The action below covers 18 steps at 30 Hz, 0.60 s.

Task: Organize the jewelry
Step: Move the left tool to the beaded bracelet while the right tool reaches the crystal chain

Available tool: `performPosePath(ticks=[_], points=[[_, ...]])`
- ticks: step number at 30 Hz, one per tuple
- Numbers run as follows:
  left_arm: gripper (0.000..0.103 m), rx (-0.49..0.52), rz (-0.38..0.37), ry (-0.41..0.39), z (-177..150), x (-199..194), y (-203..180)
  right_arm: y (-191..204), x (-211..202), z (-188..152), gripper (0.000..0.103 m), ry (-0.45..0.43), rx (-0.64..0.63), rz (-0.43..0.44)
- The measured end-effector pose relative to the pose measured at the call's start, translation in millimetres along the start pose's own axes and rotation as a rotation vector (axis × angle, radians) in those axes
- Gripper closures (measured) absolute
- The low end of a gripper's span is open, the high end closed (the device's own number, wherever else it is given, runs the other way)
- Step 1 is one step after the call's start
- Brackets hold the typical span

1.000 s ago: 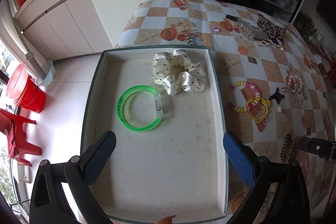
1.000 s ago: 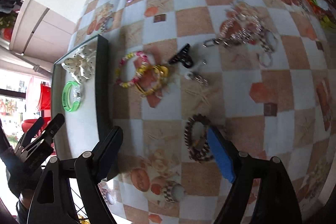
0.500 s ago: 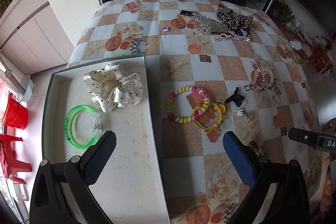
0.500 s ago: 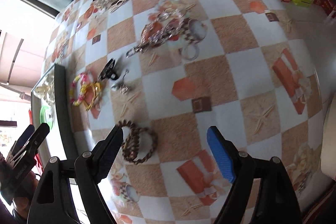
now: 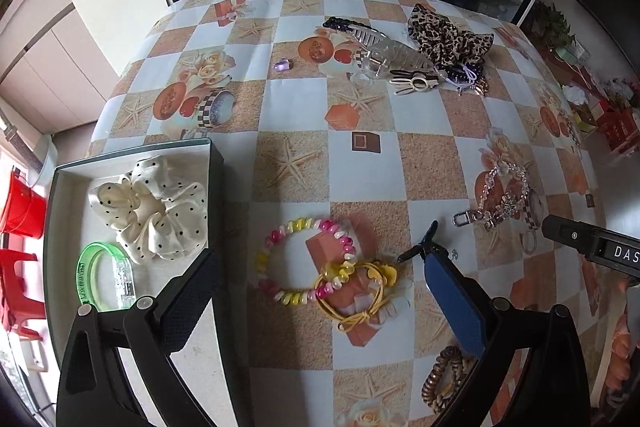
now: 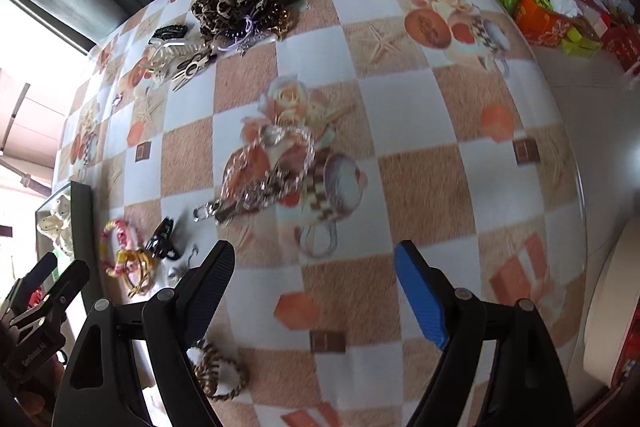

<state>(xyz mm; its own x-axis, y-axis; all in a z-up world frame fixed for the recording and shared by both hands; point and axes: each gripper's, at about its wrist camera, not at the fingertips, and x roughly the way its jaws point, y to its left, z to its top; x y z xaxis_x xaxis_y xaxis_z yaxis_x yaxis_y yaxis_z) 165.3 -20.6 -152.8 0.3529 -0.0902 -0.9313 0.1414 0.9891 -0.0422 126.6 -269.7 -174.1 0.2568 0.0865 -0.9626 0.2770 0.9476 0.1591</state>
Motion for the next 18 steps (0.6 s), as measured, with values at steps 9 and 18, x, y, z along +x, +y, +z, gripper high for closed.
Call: performPosePath(ticks=[9, 18], points=[[0.021, -0.023, 0.040, 0.081, 11.2, 39.4, -6.2, 7.3, 26.7, 37.0, 0.019, -0.014, -0.121, -0.063], [0.033, -0.046, 0.056, 0.131, 11.6, 57.1, -6.9, 21.5, 51.6, 51.1, 0.022, -0.010, -0.237, -0.090]])
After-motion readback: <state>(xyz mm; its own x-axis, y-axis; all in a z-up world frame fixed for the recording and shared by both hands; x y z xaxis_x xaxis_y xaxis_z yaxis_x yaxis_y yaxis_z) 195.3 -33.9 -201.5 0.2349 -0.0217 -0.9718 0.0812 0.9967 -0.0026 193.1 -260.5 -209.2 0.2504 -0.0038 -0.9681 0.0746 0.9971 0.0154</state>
